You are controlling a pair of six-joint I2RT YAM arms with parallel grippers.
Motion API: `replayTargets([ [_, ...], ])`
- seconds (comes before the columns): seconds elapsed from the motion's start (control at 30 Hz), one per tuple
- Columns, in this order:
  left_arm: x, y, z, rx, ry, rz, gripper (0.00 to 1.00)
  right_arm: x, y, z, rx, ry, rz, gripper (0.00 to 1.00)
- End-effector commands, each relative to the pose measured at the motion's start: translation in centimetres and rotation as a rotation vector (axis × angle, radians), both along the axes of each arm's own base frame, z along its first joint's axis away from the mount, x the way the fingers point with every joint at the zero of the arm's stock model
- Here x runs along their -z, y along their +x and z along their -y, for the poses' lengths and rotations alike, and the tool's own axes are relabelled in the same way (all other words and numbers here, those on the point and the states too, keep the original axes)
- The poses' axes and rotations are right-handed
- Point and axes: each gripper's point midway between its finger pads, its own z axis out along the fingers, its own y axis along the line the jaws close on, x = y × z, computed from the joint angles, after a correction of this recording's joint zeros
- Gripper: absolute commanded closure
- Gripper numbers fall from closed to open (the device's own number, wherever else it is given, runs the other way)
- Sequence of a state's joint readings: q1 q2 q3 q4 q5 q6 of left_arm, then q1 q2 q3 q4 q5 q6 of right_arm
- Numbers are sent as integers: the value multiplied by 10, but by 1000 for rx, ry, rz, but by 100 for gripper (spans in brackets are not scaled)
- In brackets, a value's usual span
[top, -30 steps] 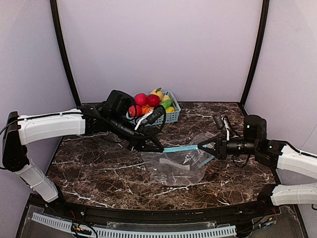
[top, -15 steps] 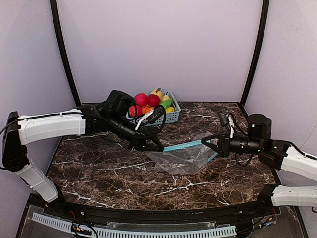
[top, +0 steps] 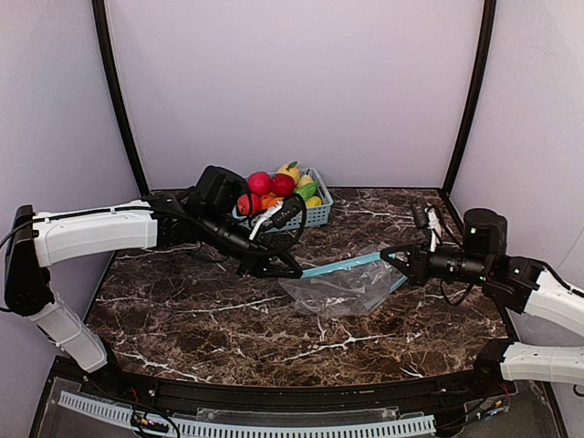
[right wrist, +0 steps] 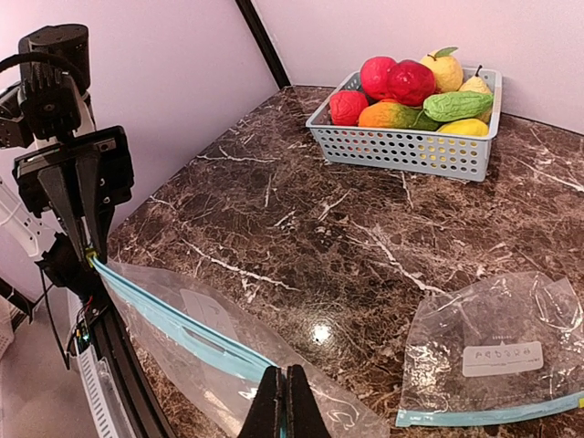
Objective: Place the food in the zip-top bag and seal the zipper
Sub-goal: Unzip the zipper of the food storage bag.
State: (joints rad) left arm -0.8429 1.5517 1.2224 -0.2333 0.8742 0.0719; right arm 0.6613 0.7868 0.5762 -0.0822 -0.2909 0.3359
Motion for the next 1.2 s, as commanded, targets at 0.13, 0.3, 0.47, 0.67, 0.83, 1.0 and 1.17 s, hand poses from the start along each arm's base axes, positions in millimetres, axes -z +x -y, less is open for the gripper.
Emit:
replayTargets([
  [0.13,-11,-9,-7,24,1,13,99,-6,21,22,146,-48,29,100],
  [0.3,-10,-5,-7,1,10,34,99,-12,26,19,147,-34,35,100],
  [0.47,8,25,-12,-190,113,201,99,-18,40,9,177,3,-28,79],
  [0.67,20,63,-33,-505,228,400,99,-15,58,10,308,52,-159,33],
  [0.83,16,82,-51,-688,245,440,99,-5,53,6,372,127,-289,28],
  [1.0,8,73,-54,-734,249,567,99,6,39,-23,359,162,-385,26],
  [1.17,8,63,-50,-709,255,638,99,6,32,-57,293,206,-426,22],
])
